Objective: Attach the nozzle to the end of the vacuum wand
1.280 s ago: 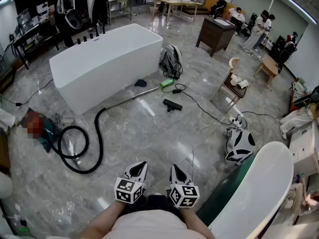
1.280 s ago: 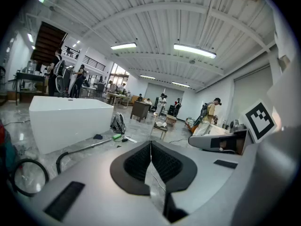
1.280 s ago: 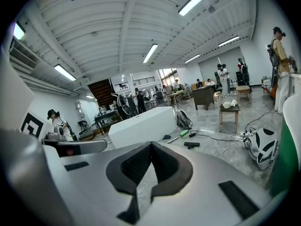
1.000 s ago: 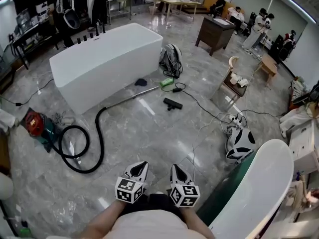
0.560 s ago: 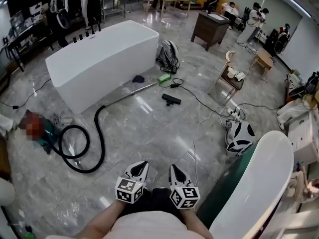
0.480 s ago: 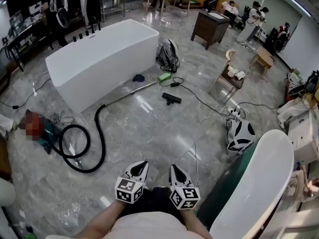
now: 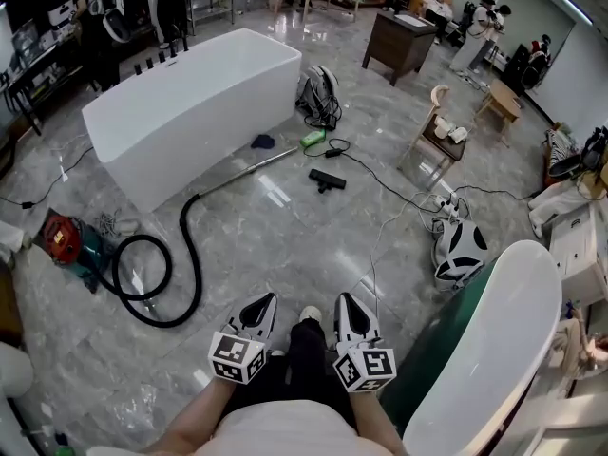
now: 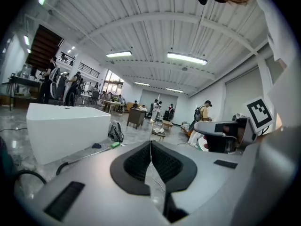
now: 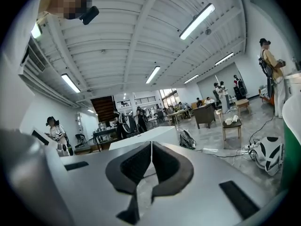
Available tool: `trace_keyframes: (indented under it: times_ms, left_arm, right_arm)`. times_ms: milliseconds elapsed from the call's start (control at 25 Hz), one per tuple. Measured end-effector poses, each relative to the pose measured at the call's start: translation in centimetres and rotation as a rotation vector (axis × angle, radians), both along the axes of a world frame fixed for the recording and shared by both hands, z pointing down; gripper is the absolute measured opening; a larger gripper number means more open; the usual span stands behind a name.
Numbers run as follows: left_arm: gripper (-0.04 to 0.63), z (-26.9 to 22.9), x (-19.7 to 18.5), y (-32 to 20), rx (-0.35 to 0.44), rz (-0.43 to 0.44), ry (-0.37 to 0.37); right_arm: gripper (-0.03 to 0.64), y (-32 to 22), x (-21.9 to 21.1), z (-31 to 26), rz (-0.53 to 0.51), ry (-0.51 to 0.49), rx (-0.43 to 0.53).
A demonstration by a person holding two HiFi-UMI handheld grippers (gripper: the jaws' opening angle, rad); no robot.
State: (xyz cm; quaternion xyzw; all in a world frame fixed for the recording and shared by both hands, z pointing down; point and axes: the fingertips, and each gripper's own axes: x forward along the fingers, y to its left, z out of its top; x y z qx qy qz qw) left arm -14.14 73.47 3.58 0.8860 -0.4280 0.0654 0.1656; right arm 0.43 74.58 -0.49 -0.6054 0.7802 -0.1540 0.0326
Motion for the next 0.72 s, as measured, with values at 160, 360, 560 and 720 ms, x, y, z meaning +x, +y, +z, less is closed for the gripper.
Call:
trace_keyframes:
  times_ms: [160, 360, 560, 720]
  left_arm:
    - [0.011, -0.8, 0.1, -3.1, 0.016, -0.036, 0.029]
    - [0.011, -1.0, 1.4, -7.5, 0.02, -0.065, 0.026]
    - [0.011, -1.4, 4.0, -12.1, 0.023, -0.061, 0.037]
    - [0.011, -1.7, 6.2, -16.0, 0.035, -0.068, 0.044]
  right_arm:
    - [0.017, -2.6, 0.5, -0.5, -0.022, -0.014, 0.02]
    - [0.017, -7.0, 0.8, -0.8, -0.065, -0.037, 0.016]
    - [0.017, -12.0, 2.1, -0.9, -0.113, -0.032, -0.003]
    - [0.017, -16.4, 3.7, -1.0, -0.144, -0.014, 0.006]
